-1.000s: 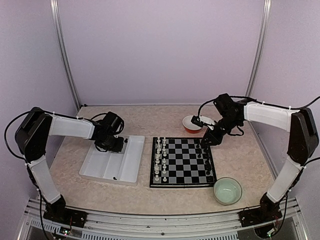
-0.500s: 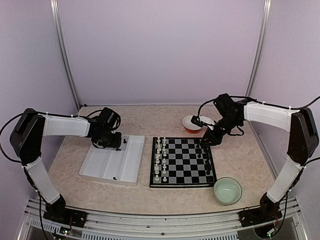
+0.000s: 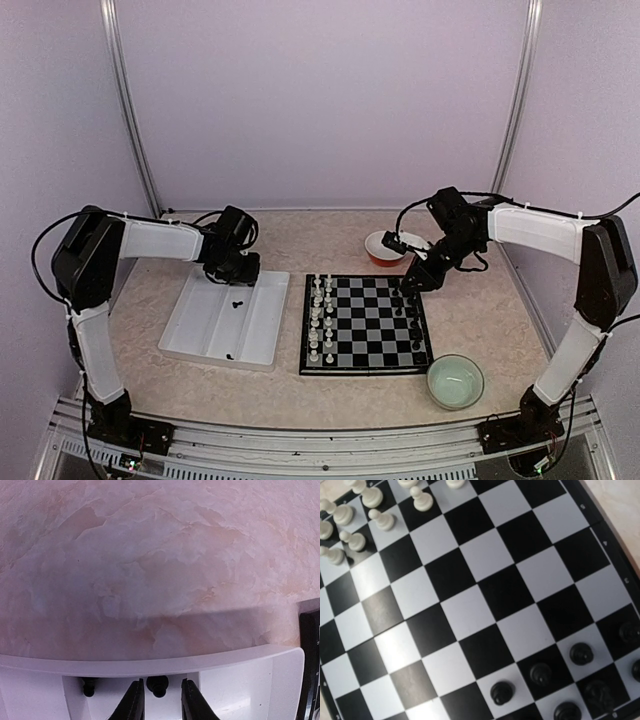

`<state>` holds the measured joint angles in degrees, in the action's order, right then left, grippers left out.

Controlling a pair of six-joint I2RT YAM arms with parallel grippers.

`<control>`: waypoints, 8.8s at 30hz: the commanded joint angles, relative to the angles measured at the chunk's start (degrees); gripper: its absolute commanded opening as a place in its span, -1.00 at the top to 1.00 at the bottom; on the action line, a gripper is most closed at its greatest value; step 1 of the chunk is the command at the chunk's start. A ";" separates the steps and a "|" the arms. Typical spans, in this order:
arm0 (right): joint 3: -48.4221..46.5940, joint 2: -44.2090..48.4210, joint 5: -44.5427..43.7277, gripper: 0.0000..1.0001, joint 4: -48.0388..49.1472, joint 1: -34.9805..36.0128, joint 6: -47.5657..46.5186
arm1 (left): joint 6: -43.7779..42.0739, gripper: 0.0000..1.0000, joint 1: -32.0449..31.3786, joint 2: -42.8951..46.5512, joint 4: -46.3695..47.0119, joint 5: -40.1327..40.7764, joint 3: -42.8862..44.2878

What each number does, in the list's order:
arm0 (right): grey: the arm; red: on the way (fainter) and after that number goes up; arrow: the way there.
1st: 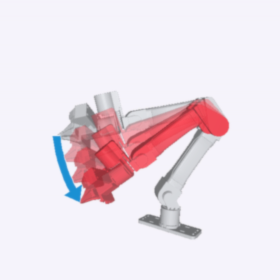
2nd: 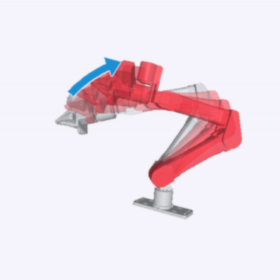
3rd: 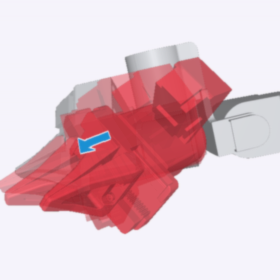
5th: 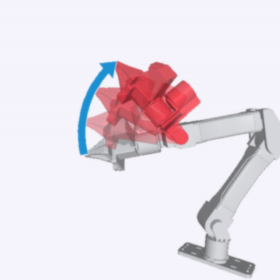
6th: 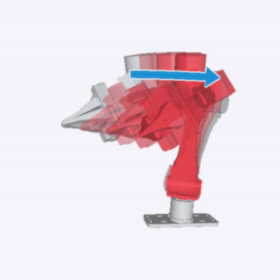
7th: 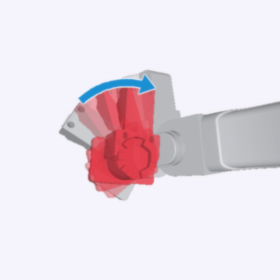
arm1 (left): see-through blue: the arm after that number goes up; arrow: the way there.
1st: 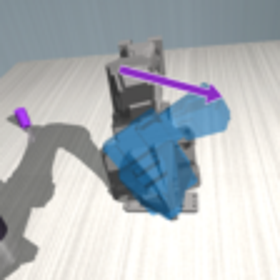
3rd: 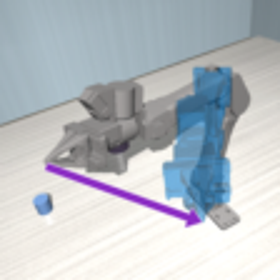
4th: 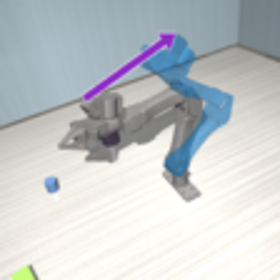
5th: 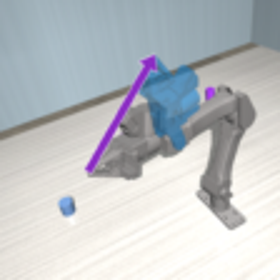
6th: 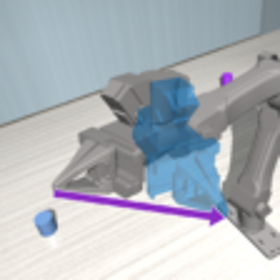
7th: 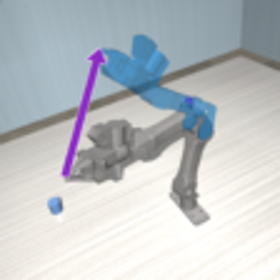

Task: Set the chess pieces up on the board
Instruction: Pick up the storage box, then place the pawn at e7, then pick up the pawn from the storage box, then pass from the left arm to the right

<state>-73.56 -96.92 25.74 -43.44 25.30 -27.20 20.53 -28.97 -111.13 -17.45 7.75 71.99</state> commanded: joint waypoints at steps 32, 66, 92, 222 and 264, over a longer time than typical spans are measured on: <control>3.10 7.09 -3.80 0.53 2.95 -7.16 0.42 | -12.72 0.92 -26.84 0.62 -13.15 0.82 26.24; 18.56 12.29 1.31 0.44 17.69 -19.86 2.24 | -11.77 0.89 -34.74 -30.49 -12.00 -10.70 49.92; 18.79 12.17 2.20 0.43 17.47 -19.85 2.06 | -6.27 0.83 -34.19 -33.88 -10.78 -8.02 50.05; -23.05 -10.83 31.42 0.43 8.77 7.82 15.45 | -17.61 0.75 -17.93 20.71 5.98 -29.26 -0.81; -19.21 -9.07 24.39 0.83 5.24 14.21 10.56 | -17.63 0.76 -19.10 20.15 5.04 -27.13 0.46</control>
<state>-93.76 -107.53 50.68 -37.60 38.85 -16.12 2.74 -47.72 -93.17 -13.80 -19.25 71.44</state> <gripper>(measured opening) 0.134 0.146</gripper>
